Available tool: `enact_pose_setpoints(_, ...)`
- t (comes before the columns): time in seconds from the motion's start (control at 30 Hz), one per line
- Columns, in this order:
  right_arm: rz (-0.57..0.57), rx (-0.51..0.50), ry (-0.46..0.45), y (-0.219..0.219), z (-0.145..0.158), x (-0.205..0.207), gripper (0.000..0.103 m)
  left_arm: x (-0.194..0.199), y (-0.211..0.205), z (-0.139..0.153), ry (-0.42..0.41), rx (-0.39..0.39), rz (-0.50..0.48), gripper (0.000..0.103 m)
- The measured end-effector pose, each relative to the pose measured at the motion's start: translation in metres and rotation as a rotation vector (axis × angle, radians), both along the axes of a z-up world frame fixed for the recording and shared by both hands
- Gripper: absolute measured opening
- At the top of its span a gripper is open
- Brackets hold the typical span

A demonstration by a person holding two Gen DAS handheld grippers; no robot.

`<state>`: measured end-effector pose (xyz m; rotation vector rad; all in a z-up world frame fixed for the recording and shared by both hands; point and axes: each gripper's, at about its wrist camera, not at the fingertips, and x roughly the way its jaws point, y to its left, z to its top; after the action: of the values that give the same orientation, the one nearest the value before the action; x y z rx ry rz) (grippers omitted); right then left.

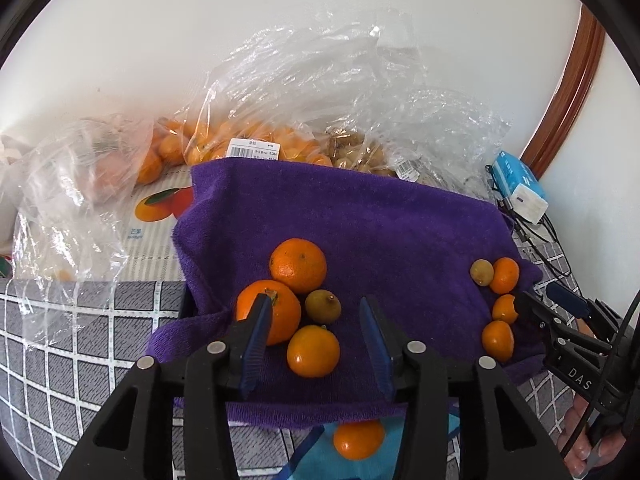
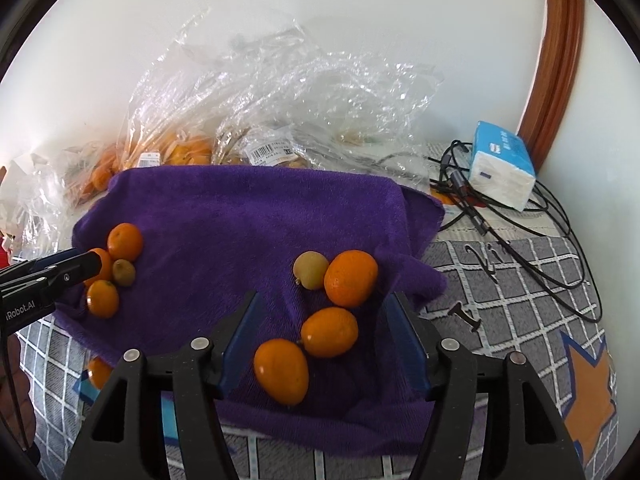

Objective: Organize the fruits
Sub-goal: 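Open both tools to release the fruits onto the towel, then withdraw both open tools toward the light-blue star cloth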

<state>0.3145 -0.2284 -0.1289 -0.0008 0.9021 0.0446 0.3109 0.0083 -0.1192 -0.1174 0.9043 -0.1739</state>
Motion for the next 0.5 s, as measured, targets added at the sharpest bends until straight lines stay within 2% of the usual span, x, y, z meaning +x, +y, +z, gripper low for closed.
enact_pose_setpoints(0.2,-0.006,0.003,-0.012,0.001,0.013,-0.026,0.071,-0.026,0.006,0.017,-0.03,0.007,0.001,0.055)
enact_pose_setpoints(0.5,0.018,-0.006,0.0,0.016,0.013,-0.068,0.072,-0.071,0.033,0.021,-0.038,0.023,0.044,0.057)
